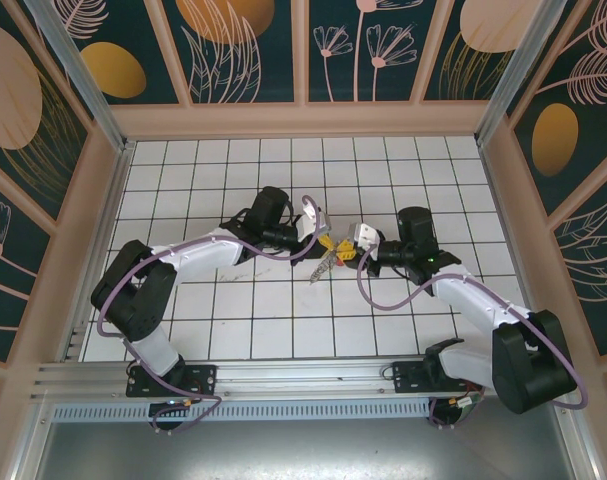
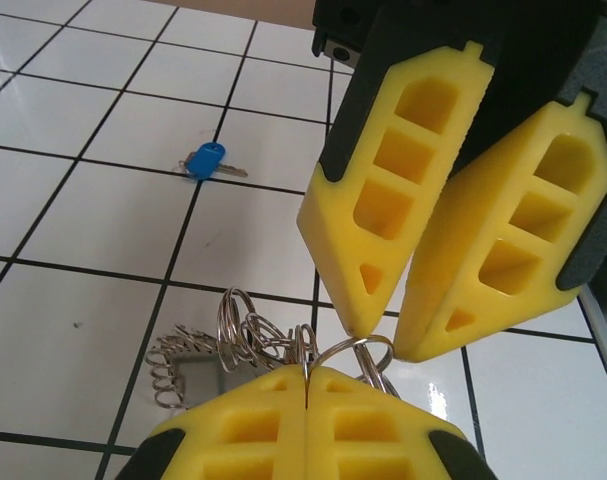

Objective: Put the keys on the keyring

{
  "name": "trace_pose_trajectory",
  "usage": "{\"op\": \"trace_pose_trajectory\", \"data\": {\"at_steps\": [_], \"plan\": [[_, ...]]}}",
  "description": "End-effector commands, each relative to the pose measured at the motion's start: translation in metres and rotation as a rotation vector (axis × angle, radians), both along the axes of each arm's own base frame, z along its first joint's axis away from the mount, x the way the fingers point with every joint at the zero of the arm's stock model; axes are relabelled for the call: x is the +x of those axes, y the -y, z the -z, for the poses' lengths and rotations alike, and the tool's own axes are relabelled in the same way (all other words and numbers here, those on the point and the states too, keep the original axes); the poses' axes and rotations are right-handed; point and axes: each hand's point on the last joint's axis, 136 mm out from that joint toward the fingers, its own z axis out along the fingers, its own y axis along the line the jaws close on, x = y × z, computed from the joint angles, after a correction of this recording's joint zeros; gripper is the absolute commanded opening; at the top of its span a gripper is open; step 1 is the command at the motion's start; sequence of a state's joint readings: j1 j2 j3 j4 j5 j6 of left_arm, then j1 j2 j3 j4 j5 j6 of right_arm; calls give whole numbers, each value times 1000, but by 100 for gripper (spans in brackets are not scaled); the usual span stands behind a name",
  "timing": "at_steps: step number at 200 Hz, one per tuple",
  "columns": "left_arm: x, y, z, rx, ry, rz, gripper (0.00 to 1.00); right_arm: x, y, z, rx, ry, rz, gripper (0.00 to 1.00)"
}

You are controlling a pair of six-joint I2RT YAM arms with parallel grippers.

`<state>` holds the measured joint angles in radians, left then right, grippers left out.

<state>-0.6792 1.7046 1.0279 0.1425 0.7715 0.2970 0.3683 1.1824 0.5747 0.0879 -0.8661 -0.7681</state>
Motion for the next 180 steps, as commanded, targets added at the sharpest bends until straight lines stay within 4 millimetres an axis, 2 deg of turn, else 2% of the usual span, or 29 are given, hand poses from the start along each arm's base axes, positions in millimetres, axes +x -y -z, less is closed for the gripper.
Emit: {"op": "trace_pose_trajectory", "data": {"at_steps": [1,24,60,105,180], "plan": [[8,9,-22,-49,73,19,0,-31,-7,2,20,-76,-132,20],[-1,4,-21,-48,132,65,0,-21,-2,-5,11,-40,-75,25],[-14,-1,-17,-33,165,139,0,-4,14,-22,8,48,22,26],[-18,-2,-19,-35,176,158,0,7,16,-17,-30,54,51,25],[-19,-1,-21,-39,150,157,0,9,-1,-3,-48,32,-13,24]]}}
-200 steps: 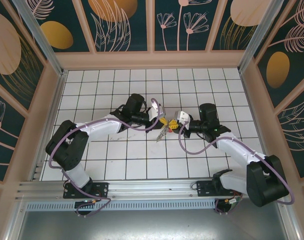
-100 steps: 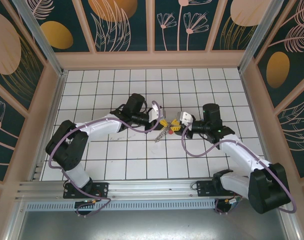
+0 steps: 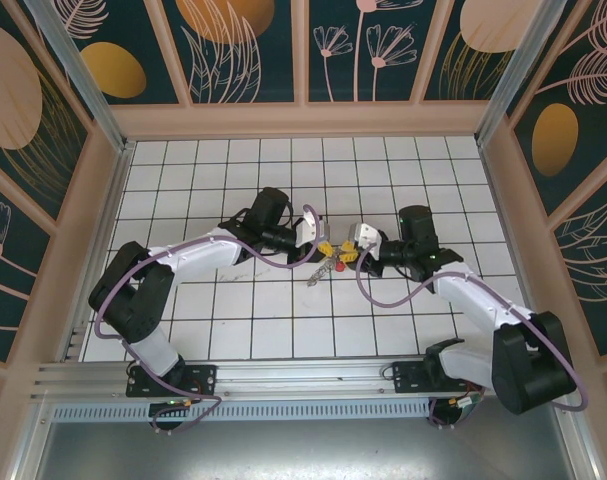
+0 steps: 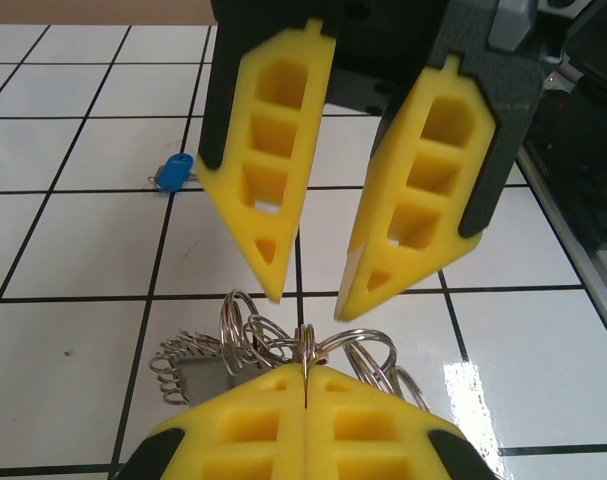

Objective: Put the keys on the keyring

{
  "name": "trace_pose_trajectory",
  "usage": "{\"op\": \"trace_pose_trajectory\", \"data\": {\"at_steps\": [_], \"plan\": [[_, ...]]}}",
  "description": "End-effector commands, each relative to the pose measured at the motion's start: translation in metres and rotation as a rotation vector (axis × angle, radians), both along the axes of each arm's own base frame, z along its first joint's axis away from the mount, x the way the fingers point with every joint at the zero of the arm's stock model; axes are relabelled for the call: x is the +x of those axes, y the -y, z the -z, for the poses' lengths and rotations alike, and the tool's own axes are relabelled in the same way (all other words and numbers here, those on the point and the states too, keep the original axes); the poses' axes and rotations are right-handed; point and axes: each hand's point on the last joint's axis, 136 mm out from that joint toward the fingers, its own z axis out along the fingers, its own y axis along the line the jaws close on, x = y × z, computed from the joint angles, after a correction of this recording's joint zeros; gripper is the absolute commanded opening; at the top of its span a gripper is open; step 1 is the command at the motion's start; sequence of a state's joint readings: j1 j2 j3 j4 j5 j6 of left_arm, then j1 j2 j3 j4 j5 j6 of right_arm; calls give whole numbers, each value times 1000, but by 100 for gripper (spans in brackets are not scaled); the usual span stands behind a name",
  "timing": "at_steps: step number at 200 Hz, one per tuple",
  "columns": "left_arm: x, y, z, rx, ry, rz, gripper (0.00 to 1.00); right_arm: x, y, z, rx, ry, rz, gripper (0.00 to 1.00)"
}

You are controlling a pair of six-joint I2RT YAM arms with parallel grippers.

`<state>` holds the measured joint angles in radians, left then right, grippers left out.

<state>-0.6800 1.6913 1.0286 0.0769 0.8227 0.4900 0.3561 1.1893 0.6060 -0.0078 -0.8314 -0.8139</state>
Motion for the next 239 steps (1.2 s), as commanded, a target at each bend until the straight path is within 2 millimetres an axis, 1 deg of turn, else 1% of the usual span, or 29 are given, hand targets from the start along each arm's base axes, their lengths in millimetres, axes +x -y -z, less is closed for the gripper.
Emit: {"op": "trace_pose_trajectory", "data": {"at_steps": [1,48,76,92,101,107,135,141,142,146,150,169,183,198,207,218,239], "plan": [[-4,2,-22,-45,31,37,0,5,-9,-10,8,51,-38,24],[-4,4,-21,-43,23,40,0,7,-16,-6,3,40,-61,21],[-4,4,-22,-43,16,38,0,7,-17,-3,-7,37,-61,12],[-3,4,-21,-38,9,34,0,7,-16,0,-16,37,-59,10],[-3,3,-20,-33,-1,30,0,6,-16,0,-19,37,-59,3],[-3,3,-19,-27,-9,29,0,5,-15,0,-18,39,-63,2],[-4,3,-16,-19,-24,31,0,-1,-16,-3,3,34,-83,2],[-4,3,-15,-18,-26,32,0,-2,-16,-4,6,34,-84,6],[-4,3,-15,-18,-25,33,0,-2,-16,-4,7,33,-83,9],[-5,3,-15,-19,-28,36,0,-2,-16,-5,9,33,-82,12],[-5,3,-16,-20,-27,40,0,-2,-16,-5,12,34,-80,14],[-5,4,-15,-16,-31,47,0,-2,-17,-8,17,47,-81,14],[-5,4,-15,-14,-31,52,0,0,-16,-9,14,54,-75,17],[-5,5,-16,-13,-31,52,0,1,-16,-9,9,54,-78,13],[-5,5,-15,-13,-31,54,0,1,-17,-9,9,53,-78,14],[-4,5,-16,-12,-31,53,0,2,-17,-9,9,53,-78,18],[-5,5,-15,-5,-31,55,0,4,-17,-10,12,59,-70,17]]}}
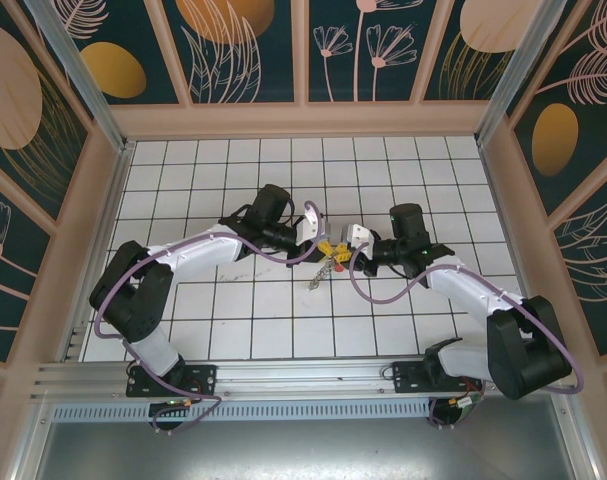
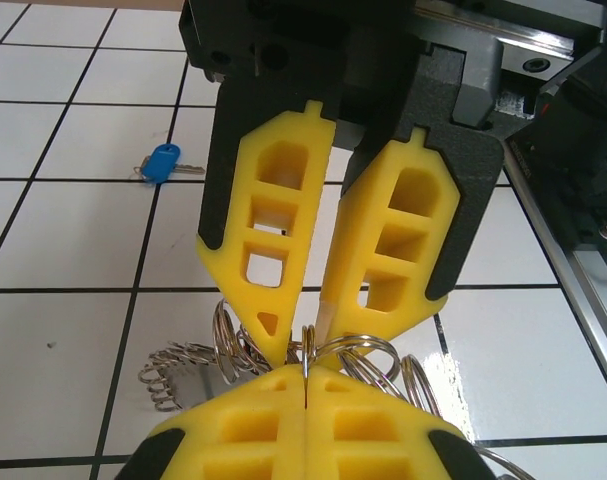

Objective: Put the keys on the keyring

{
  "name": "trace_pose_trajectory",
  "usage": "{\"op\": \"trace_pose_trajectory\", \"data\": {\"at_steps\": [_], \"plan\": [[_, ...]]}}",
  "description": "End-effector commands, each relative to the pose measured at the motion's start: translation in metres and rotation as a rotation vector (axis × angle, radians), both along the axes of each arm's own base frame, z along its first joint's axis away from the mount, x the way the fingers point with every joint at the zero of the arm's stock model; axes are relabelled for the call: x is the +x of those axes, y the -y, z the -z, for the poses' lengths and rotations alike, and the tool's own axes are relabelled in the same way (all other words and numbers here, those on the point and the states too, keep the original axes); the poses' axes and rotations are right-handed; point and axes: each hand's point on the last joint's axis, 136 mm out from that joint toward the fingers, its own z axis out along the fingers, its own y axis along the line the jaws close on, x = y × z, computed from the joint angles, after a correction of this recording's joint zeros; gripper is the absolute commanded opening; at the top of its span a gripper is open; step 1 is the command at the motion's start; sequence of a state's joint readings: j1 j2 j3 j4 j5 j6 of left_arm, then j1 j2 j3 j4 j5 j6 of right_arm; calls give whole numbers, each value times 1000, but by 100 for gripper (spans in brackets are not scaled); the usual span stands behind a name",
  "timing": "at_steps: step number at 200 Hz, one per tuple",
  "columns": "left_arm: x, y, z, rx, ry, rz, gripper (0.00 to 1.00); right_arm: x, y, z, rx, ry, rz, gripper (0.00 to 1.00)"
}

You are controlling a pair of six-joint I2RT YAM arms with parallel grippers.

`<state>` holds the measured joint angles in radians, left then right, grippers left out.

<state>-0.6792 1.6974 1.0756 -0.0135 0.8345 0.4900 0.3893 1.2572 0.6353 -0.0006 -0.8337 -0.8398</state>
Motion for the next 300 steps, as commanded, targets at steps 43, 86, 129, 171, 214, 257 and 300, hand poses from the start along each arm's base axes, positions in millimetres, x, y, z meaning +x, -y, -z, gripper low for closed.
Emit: {"op": "trace_pose_trajectory", "data": {"at_steps": [43,86,129,171,214,257,300], "plan": [[-4,4,-9,-20,11,50,0,5,-5,-22,33,82,-15,16],[-2,4,-10,-16,13,44,0,2,-5,-24,36,83,-29,13],[-1,4,-9,-13,16,42,0,0,-4,-28,34,88,-30,10],[-1,4,-11,-16,17,44,0,0,-6,-25,42,67,-38,16],[-3,4,-10,-14,13,49,0,3,-5,-26,36,81,-28,16],[-1,5,-13,-22,18,49,0,0,-8,-23,41,48,-52,12],[-1,6,-14,-31,21,49,0,1,-10,-21,46,42,-55,12]]}}
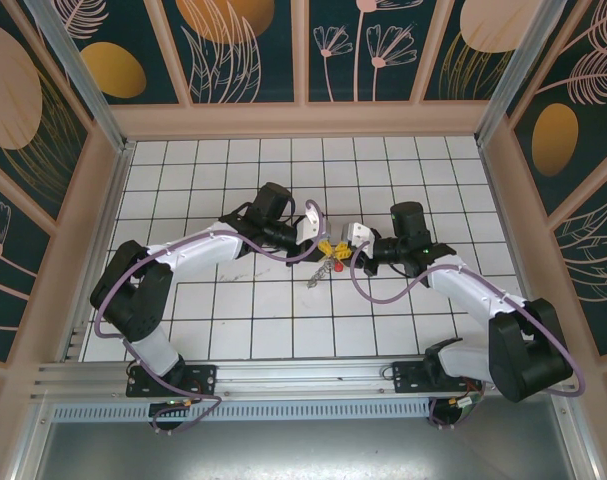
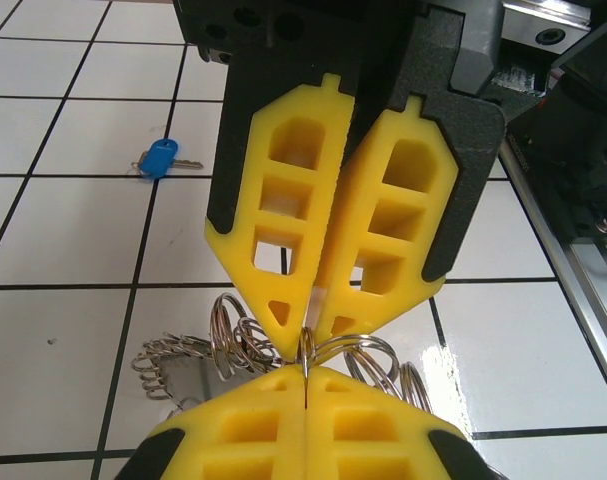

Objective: Put the keys on the keyring

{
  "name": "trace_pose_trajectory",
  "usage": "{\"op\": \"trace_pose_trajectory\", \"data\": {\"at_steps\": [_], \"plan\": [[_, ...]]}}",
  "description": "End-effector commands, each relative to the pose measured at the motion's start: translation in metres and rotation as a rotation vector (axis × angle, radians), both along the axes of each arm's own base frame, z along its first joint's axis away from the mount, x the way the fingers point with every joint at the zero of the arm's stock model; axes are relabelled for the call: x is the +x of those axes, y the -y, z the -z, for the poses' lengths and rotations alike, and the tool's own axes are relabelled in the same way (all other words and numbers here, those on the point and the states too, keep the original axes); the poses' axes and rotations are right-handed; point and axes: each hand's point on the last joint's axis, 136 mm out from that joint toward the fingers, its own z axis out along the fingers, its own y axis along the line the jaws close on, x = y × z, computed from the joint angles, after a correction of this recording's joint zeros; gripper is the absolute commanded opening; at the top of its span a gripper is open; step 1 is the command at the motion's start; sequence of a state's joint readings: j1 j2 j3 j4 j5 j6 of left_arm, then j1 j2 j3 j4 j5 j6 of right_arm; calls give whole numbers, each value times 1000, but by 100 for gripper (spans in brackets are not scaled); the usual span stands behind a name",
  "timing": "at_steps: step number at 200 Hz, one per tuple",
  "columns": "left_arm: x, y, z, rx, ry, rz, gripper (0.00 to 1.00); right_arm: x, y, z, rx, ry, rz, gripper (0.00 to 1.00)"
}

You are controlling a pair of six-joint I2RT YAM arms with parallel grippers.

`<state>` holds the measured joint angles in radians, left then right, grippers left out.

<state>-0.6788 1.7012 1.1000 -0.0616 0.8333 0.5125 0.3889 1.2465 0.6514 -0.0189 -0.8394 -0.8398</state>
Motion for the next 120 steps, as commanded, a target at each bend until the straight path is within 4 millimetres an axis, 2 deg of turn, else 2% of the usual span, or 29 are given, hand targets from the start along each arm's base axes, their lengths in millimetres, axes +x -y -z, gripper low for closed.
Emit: {"op": "trace_pose_trajectory", "data": {"at_steps": [1,17,28,48,69,78,99,120], "plan": [[-1,7,-14,-48,21,40,0,1,-9,-14,39,35,-52,12],[0,7,-15,-50,21,40,0,0,-10,-14,41,33,-56,12],[0,8,-15,-53,20,40,0,0,-10,-13,41,29,-64,3],[1,7,-15,-51,18,32,0,1,-10,-10,34,24,-57,0],[1,5,-10,-41,9,11,8,0,-8,-7,29,24,-41,0],[1,4,-10,-39,9,-6,17,-2,-7,-5,27,20,-39,0],[-4,-2,-9,-31,3,-19,26,-11,-9,5,-3,17,-27,0],[-9,-9,-7,-20,-9,-37,29,-19,-10,10,-8,17,-10,0]]}}
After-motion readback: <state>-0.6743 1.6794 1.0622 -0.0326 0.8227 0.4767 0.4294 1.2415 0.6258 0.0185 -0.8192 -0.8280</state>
